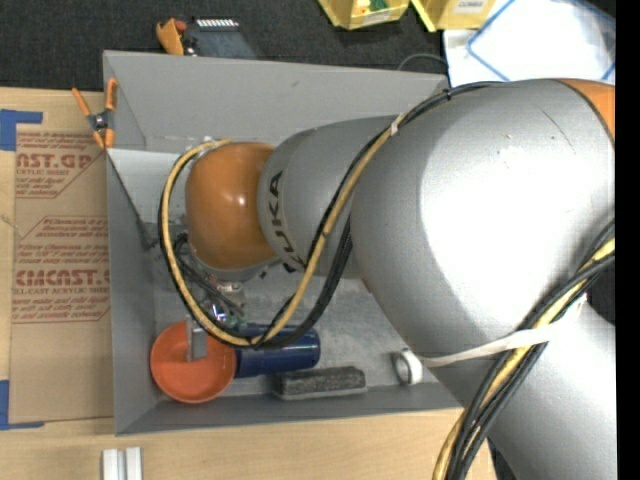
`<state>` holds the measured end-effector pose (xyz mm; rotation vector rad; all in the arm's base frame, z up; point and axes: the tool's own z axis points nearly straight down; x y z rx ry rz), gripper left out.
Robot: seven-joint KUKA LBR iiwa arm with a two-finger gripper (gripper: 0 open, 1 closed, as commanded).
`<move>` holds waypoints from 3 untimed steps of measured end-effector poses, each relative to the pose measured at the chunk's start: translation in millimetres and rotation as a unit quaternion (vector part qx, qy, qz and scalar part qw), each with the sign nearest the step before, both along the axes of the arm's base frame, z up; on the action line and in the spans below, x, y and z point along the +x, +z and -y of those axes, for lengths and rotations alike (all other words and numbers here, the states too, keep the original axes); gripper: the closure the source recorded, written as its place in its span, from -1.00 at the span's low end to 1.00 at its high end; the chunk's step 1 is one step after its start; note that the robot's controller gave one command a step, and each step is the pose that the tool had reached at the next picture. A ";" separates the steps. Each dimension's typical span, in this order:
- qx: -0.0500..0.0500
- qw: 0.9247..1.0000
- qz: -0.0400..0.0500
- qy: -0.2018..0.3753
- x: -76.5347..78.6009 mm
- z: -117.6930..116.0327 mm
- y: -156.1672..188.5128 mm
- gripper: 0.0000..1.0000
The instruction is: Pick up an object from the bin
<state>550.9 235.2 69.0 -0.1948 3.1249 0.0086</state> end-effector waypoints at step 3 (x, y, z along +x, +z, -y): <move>0.001 1.000 0.004 0.027 -10.3 2.7 66.3 1.00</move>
Offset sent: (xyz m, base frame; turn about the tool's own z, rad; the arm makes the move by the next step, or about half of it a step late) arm 0.0000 0.0000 0.0000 0.0000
